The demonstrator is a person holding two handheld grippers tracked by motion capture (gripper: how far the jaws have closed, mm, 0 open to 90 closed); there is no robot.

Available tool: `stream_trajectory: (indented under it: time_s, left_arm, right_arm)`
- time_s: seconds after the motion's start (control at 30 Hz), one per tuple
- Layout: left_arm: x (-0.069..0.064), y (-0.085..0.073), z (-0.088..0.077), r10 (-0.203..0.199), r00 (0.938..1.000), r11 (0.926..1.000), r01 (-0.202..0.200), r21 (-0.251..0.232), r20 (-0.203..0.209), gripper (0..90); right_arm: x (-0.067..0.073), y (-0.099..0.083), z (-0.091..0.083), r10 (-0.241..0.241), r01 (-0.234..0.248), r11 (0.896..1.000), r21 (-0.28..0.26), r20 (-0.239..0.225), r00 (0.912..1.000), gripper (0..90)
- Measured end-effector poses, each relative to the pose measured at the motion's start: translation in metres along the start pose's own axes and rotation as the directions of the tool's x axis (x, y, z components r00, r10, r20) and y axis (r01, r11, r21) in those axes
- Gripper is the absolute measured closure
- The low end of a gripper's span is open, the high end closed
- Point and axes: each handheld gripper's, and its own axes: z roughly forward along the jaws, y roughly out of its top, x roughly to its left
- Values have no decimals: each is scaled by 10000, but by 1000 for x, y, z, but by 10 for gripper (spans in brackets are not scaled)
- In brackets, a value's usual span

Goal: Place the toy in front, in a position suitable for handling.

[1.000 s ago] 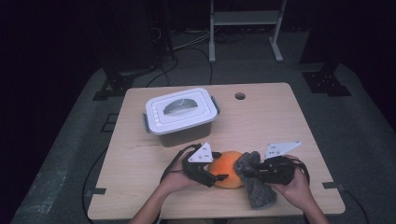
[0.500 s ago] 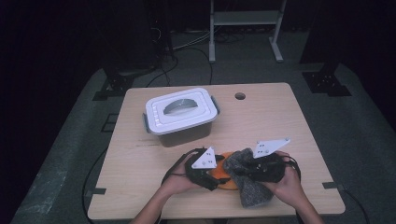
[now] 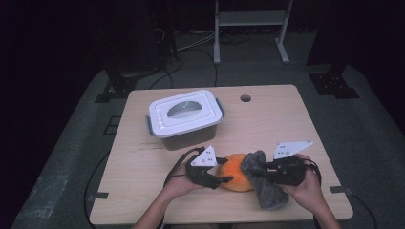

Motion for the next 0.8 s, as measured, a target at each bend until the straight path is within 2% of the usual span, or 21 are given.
stream_trajectory:
  time_s: [0.07, 0.13, 0.23, 0.37, 0.5, 0.6, 0.67, 0.7, 0.73, 0.8]
  left_arm:
    - [-5, 3, 3, 270, 9996, 9996, -270, -38, 24, 379]
    - [-10, 7, 5, 573, 9984, 9984, -573, 2, 27, 371]
    - [-12, 5, 5, 776, 9970, 9968, -775, 208, -36, 353]
    - [-6, -1, 4, 469, 9989, 9986, -468, 240, -37, 354]
    - [0, -5, 2, 204, 9998, 9994, -203, 281, -56, 354]
    - [1, -3, 2, -61, 10000, 9996, 62, 263, -36, 335]
    - [1, 1, 1, -376, 9993, 9992, 376, 162, 35, 302]
    - [1, 4, 0, -441, 9990, 9990, 441, -45, 48, 302]
    - [-1, 7, -1, -425, 9991, 9988, 424, -237, -8, 314]
    - [-2, 8, -1, -288, 9995, 9995, 286, -160, -143, 361]
  right_arm:
    - [14, 18, 1, -547, 545, 9984, -179, -70, 9985, 757]
    - [18, 23, 4, -685, 683, 9975, -201, -86, 9976, 757]
    - [23, 27, 15, -945, 945, 9952, 247, -33, 9955, 757]
    - [12, 16, 15, -545, 549, 9982, 257, -167, 9984, 757]
    - [-4, 2, 5, 28, -33, 9997, 230, 213, 9998, 756]
    - [-12, -5, 5, 443, -443, 9990, 94, 8, 9990, 756]
    - [-11, -5, 7, 446, -446, 9989, 114, -27, 9990, 757]
    - [-8, -4, 8, 389, -388, 9992, 128, -78, 9992, 756]
    - [-5, -2, 10, 346, -344, 9993, 115, -171, 9993, 756]
    - [1, 1, 16, 187, -182, 9997, 142, -377, 9991, 755]
